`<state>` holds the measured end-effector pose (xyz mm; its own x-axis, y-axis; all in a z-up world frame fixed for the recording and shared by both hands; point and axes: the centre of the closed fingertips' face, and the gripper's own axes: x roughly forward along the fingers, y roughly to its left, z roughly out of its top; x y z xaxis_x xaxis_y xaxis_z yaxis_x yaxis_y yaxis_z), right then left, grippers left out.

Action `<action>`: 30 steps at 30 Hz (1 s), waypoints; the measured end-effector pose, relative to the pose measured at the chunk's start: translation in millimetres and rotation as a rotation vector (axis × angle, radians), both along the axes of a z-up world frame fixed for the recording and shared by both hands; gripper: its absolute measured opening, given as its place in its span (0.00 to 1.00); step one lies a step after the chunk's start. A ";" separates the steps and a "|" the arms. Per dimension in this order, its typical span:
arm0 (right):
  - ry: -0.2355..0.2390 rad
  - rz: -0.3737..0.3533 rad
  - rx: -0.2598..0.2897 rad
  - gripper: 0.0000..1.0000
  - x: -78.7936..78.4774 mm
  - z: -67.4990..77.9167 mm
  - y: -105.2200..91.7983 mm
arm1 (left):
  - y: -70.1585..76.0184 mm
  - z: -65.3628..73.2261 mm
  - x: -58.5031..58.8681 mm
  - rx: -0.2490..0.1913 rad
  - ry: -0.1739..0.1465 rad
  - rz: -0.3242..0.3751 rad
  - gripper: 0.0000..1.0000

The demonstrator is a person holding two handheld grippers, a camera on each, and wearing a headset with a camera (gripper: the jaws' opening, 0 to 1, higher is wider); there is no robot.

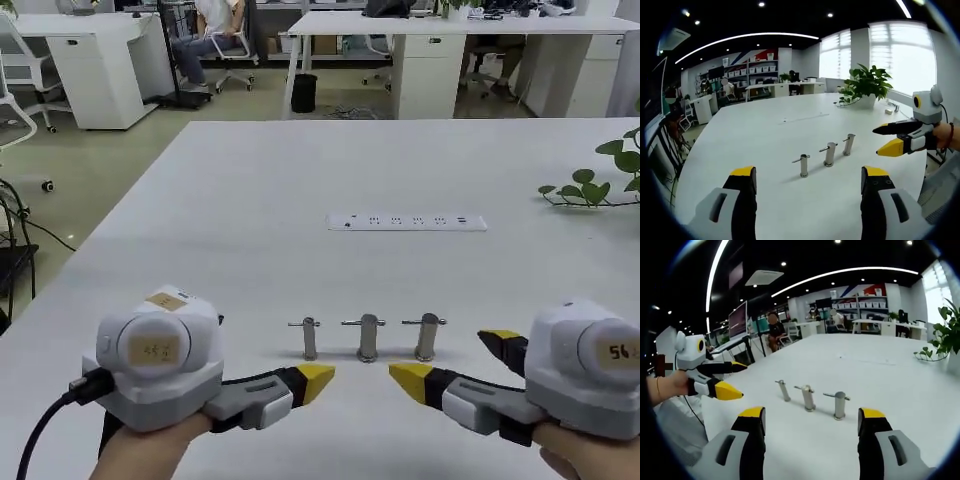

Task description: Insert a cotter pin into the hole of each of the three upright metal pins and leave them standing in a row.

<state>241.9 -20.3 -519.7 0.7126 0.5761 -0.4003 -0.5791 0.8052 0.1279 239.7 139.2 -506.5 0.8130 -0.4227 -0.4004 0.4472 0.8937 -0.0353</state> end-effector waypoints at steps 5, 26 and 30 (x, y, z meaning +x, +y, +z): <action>-0.002 0.001 0.001 0.73 0.8 -0.2 0.3 | -0.7 -2.2 -0.2 0.001 0.004 0.003 0.85; 0.000 0.004 -0.011 0.72 1.3 -1.8 0.1 | -1.7 -6.1 -0.4 0.010 0.016 -0.007 0.85; -0.003 0.004 -0.014 0.71 1.5 -1.1 -0.3 | -2.2 -5.0 -0.1 0.005 0.012 -0.006 0.84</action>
